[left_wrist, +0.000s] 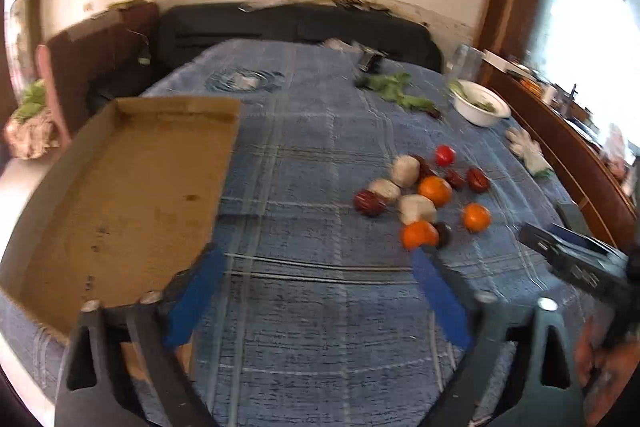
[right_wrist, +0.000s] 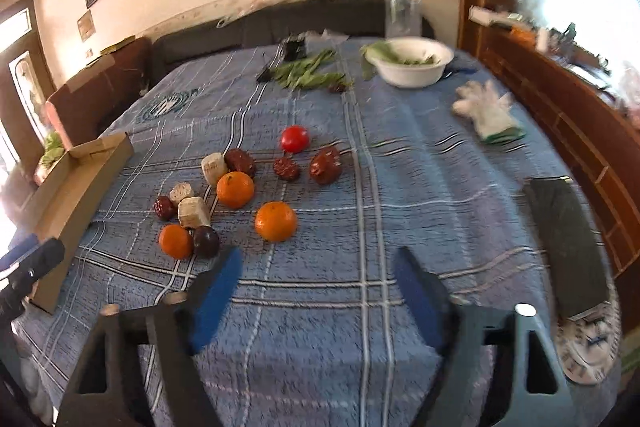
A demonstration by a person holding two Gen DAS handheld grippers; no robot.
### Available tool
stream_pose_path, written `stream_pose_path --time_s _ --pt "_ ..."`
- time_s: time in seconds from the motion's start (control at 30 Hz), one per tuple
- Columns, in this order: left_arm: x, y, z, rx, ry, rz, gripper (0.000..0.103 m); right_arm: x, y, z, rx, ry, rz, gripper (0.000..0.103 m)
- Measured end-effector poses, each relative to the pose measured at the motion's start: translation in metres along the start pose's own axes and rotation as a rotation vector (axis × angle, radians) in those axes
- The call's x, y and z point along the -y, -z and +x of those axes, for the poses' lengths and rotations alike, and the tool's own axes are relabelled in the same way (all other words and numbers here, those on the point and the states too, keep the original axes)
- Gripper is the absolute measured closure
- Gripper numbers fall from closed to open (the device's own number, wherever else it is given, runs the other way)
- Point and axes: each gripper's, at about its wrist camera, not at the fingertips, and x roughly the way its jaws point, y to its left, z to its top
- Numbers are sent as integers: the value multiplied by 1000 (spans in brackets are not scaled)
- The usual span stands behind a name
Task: Organize fruits
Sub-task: 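Close the left tool on a mandarin orange while the right tool grasps another orange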
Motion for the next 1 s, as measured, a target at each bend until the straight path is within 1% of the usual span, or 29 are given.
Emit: stream_pose_path --time_s 0.03,0.07,0.13,0.27,0.33,0.4,0.43,0.47,0.53,0.6,0.63,0.67,0.7,0.73,0.77,0.8,0.87,1.0 --pt "3 0 4 -16 29 10 31 1 -3 5 -10 -16 10 29" --pt "8 0 9 -35 59 19 36 2 -6 11 -21 -35 20 29" --pt "18 -2 20 -70 112 34 37 3 -13 23 -40 -63 36 29" --pt "39 -8 44 -111 162 75 37 3 -22 40 -56 -91 52 29" --pt "48 -10 56 -134 171 102 37 1 -24 46 -63 -111 58 29" --pt "56 -13 69 -161 172 120 37 -2 -25 52 -69 -113 51 29" --pt "57 -14 76 -177 181 119 39 -3 -25 54 -74 -114 47 30" --pt "58 -15 80 -189 193 114 46 -4 -26 57 -79 -118 44 30" --pt "59 -16 90 -218 227 95 57 -4 -25 60 -87 -120 39 30" --pt "59 -17 98 -231 247 82 60 -4 -25 63 -94 -121 38 30" --pt "60 -16 102 -236 252 80 62 -4 -25 65 -98 -122 39 32" --pt "59 -16 104 -238 276 65 62 -4 -25 67 -104 -123 39 37" --pt "57 -16 104 -238 300 47 62 -5 -24 70 -114 -124 38 40" --pt "57 -16 105 -236 310 37 65 -7 -24 70 -104 -114 31 44" --pt "57 -16 105 -232 319 33 72 -8 -24 71 -105 -111 24 51" --pt "56 -16 104 -230 331 25 73 -9 -23 71 -104 -119 20 53" --pt "54 -15 101 -227 316 16 75 -10 -22 69 -108 -149 28 68" --pt "44 -11 86 -201 292 14 75 -15 -18 58 -96 -137 8 68"
